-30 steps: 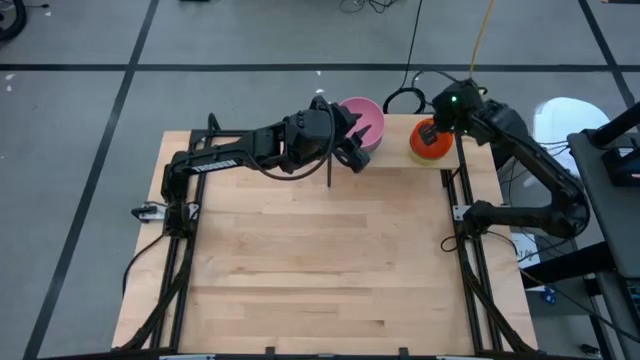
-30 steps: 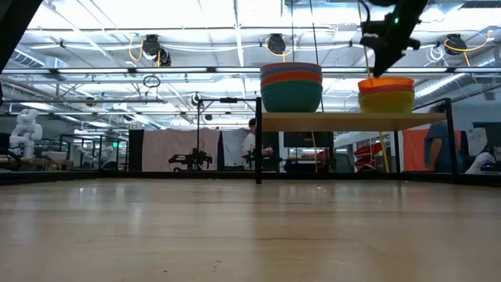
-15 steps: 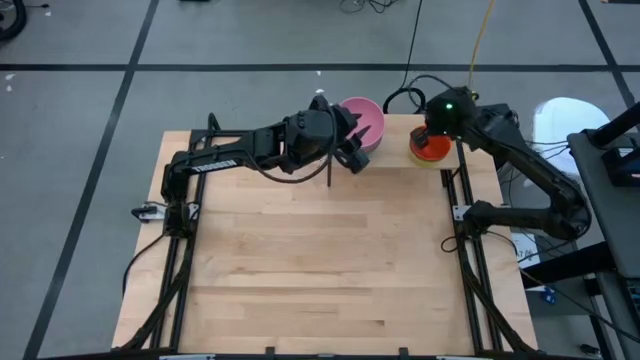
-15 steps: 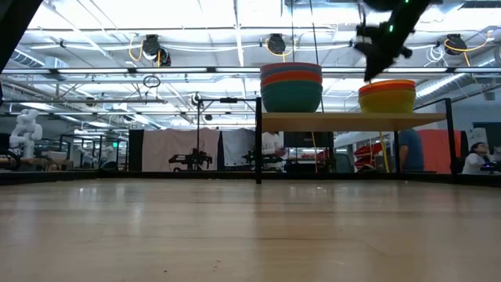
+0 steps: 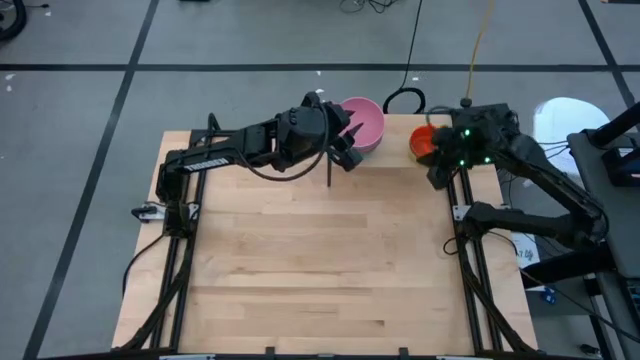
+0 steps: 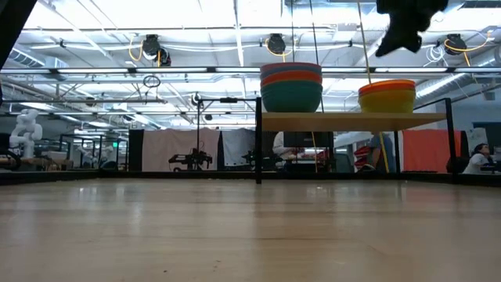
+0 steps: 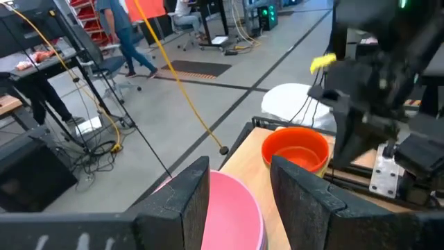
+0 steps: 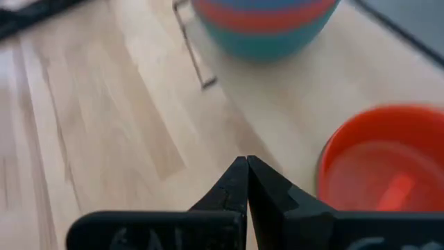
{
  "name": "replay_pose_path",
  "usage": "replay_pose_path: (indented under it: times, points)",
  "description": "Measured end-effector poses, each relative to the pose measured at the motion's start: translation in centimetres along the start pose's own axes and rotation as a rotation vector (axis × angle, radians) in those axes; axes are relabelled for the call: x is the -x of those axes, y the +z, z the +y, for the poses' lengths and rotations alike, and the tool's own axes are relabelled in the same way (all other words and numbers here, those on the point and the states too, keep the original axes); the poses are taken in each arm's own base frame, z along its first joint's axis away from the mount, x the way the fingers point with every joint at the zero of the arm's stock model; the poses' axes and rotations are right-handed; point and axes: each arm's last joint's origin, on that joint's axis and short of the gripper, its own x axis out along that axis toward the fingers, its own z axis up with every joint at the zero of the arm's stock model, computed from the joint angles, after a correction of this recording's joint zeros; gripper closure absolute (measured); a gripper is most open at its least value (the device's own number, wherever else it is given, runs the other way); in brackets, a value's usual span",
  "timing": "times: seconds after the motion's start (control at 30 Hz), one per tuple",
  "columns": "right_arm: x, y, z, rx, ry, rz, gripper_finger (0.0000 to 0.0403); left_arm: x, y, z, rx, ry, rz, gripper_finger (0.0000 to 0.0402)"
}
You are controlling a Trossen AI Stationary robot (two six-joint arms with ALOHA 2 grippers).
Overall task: Place and stack bowls onto a shelf
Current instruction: Adjust the orange bowl on top of the purple bowl on the shelf, then return to Home Position
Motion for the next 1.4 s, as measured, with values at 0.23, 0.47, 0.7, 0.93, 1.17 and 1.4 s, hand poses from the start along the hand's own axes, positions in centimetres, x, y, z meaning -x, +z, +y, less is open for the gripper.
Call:
replay_pose_path:
  times: [0.23,0.47,0.7,0.93,1.17,1.4]
  points:
    - [-3.3,-2.9,-0.1,-0.004,0.020,0.111,0.0403,0.8,0.6,0.6,0.038,0.002,-0.019,0.0243]
    - [-5.7,-4.5,-0.9,0.014,-0.112,0.139,0.0403,0.8,0.6,0.6,0.038,0.002,-0.017,0.0243]
    - [-5.8,-4.4,-1.4,0.022,-0.268,0.120,0.0403,0.8,0.3,0.6,0.025,0.001,0.003,0.0243]
    - [-5.7,-4.1,-1.7,0.024,-0.369,0.086,0.0403,0.8,0.3,0.6,0.022,0.000,0.008,0.0243]
    - [-5.4,-4.1,-1.5,0.003,-0.319,0.059,0.0403,0.8,0.0,0.5,0.002,-0.002,0.039,0.0243]
    - [-2.8,-3.5,-0.4,0.026,-0.118,-0.185,0.0403,2.6,0.0,1.3,-0.081,-0.017,0.092,0.0243]
